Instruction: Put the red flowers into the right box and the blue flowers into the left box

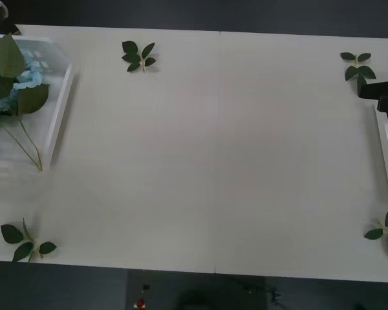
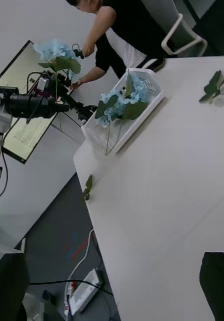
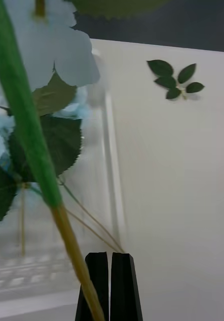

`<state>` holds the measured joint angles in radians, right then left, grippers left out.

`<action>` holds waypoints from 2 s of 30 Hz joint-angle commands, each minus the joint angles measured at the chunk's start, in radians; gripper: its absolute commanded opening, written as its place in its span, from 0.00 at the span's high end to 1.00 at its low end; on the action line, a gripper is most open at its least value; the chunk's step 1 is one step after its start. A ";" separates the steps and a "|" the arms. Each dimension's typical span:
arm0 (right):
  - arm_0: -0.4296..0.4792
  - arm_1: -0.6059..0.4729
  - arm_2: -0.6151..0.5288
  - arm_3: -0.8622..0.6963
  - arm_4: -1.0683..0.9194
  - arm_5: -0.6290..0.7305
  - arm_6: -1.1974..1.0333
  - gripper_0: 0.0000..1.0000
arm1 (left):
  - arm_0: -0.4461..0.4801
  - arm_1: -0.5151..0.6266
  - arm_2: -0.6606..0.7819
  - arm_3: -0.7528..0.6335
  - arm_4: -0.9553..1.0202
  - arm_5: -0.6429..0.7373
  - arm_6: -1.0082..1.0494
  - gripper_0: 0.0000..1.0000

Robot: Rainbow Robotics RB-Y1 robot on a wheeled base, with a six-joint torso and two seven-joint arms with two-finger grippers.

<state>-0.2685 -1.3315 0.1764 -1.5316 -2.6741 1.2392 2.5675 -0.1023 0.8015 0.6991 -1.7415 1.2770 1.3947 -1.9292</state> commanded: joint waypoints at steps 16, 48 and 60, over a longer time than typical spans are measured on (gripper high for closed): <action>0.359 0.020 -0.305 -0.269 -0.004 -0.009 0.138 0.00 | -0.088 0.033 -0.009 0.013 -0.426 -0.143 0.078 0.41; 0.359 0.028 -0.302 -0.271 -0.004 -0.012 0.138 0.00 | -0.171 0.179 -0.561 0.050 0.619 -0.134 -0.264 0.00; 0.359 0.028 -0.302 -0.271 -0.004 -0.012 0.138 0.00 | -0.134 0.404 -0.810 -0.107 1.024 -0.292 -0.602 0.00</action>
<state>0.1044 -1.2990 -0.1174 -1.7836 -2.6746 1.2307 2.6798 -0.2564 1.1491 -0.1424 -1.7973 2.2509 1.1134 -2.4059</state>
